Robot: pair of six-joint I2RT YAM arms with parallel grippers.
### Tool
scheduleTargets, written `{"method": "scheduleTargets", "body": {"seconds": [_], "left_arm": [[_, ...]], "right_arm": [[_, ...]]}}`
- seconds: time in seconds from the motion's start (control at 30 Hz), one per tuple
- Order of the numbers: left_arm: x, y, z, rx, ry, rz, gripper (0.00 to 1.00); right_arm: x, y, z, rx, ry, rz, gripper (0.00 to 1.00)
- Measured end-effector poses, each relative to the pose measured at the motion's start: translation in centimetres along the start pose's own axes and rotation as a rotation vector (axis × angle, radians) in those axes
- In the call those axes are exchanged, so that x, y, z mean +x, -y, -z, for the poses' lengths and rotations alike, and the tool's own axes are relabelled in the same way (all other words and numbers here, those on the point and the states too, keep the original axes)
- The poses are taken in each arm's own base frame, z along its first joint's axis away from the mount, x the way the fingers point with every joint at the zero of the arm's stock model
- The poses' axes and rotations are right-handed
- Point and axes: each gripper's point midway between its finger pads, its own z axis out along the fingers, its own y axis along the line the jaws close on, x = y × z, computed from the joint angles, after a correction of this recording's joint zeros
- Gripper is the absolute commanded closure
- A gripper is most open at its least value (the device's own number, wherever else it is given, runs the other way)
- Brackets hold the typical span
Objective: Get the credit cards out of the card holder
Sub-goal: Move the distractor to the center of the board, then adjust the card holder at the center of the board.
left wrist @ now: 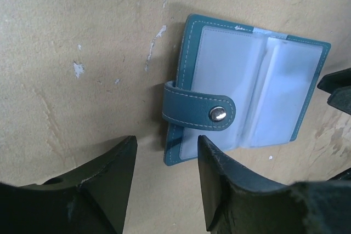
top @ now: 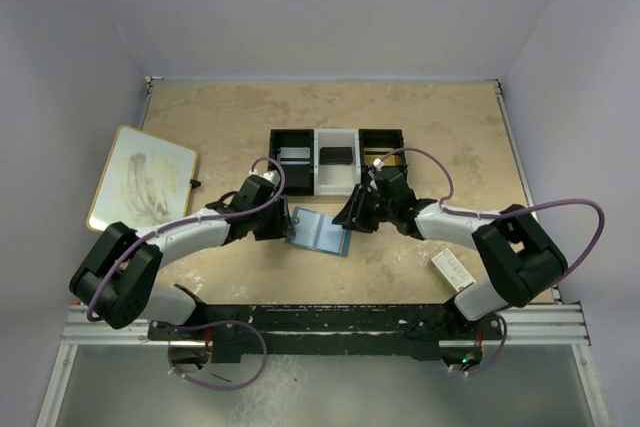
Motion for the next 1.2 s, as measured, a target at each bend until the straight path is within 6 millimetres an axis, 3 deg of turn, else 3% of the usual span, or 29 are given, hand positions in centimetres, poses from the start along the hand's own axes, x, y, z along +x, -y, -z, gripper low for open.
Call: {"method": "scheduleTargets", "body": {"seconds": [0.2, 0.53, 1.0, 1.2], "left_arm": [[0.3, 0.3, 0.0, 0.008, -0.006, -0.011, 0.60], [0.3, 0.3, -0.1, 0.009, -0.006, -0.009, 0.71], [0.1, 0.6, -0.5, 0.015, 0.001, 0.010, 0.61], [0.1, 0.6, -0.6, 0.015, 0.002, 0.015, 0.70]], "right_arm": [[0.7, 1.3, 0.1, 0.038, -0.007, -0.035, 0.53], [1.6, 1.8, 0.1, 0.034, -0.023, -0.061, 0.55], [1.4, 1.4, 0.4, 0.024, -0.015, -0.060, 0.54], [1.4, 1.3, 0.3, 0.020, -0.018, -0.067, 0.54]]}}
